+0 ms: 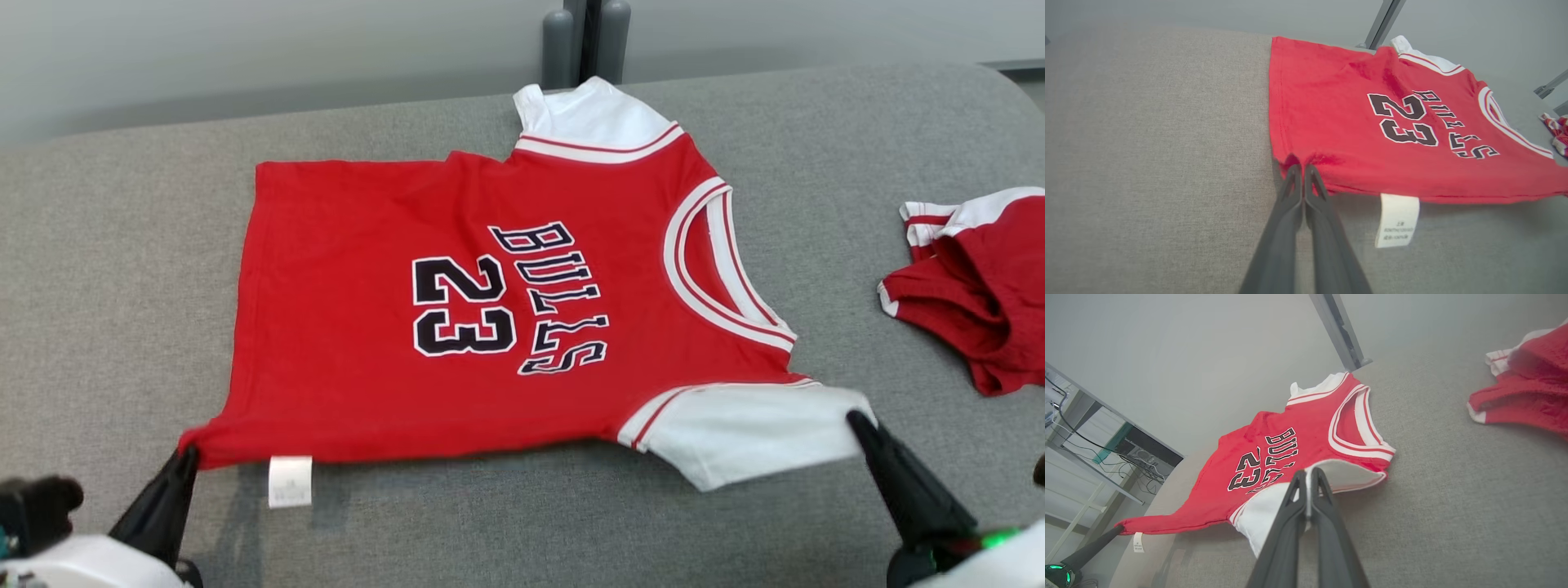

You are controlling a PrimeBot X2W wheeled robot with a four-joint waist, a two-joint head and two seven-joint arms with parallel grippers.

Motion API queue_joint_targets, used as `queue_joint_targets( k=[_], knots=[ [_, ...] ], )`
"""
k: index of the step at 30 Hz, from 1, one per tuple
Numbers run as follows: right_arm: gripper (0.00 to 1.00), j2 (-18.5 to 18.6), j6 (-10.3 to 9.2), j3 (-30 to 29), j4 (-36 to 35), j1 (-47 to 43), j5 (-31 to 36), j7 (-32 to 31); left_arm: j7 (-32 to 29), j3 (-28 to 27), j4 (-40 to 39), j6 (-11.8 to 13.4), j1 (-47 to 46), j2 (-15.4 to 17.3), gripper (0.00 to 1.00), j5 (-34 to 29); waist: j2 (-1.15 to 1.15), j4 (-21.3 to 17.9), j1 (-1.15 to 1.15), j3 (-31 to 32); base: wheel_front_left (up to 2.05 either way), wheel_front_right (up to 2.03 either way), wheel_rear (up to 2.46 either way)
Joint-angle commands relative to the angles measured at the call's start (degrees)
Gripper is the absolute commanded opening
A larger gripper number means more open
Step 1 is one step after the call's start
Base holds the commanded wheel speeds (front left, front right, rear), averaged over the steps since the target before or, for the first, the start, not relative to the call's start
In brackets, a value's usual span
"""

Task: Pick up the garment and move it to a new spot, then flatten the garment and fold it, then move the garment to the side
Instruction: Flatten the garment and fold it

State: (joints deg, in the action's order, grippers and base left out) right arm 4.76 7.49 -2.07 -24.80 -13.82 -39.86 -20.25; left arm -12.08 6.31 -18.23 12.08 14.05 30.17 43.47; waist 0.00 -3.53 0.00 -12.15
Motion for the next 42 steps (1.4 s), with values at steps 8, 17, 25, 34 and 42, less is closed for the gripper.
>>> queue_joint_targets(
  k=[8, 17, 25, 34, 42],
  knots=[
    [0.0, 1.31, 0.01, 1.19, 10.8, 16.77, -2.08, 0.59, -2.39, 1.43, 5.9, -2.96, -10.99, 0.44, 0.0, 1.49, 0.0, 0.26, 0.0, -4.91, 0.0, 0.0, 0.0],
    [0.0, 4.47, 0.01, 6.46, 26.96, 31.76, -4.19, 2.29, -1.69, 3.65, 16.03, -6.11, -20.81, -1.58, 0.0, 2.06, 0.0, 0.98, 0.0, -10.0, 0.0, 0.0, 0.0],
    [0.0, 5.95, 0.01, 10.64, 35.19, 37.47, -7.22, 6.53, 1.4, 4.13, 21.3, -8.41, -24.64, -3.79, 0.56, 2.73, 0.0, 1.86, 0.0, -11.27, 0.0, 0.0, 0.0],
    [1.0, 6.89, 0.01, 11.1, 36.04, 35.87, -11.9, 13.35, 11.34, 2.47, 22.53, -8.16, -26.15, -8.2, 1.0, 1.46, 0.0, 2.44, 0.0, -9.77, 0.0, 0.0, 0.0],
    [1.0, 8.53, 0.01, 8.7, 31.44, 32.87, -6.53, 23.4, 22.31, 0.91, 19.58, -3.65, -26.67, -10.32, 1.0, -4.86, 0.0, 2.29, 0.0, -7.87, 0.0, 0.0, 0.0]
  ],
)
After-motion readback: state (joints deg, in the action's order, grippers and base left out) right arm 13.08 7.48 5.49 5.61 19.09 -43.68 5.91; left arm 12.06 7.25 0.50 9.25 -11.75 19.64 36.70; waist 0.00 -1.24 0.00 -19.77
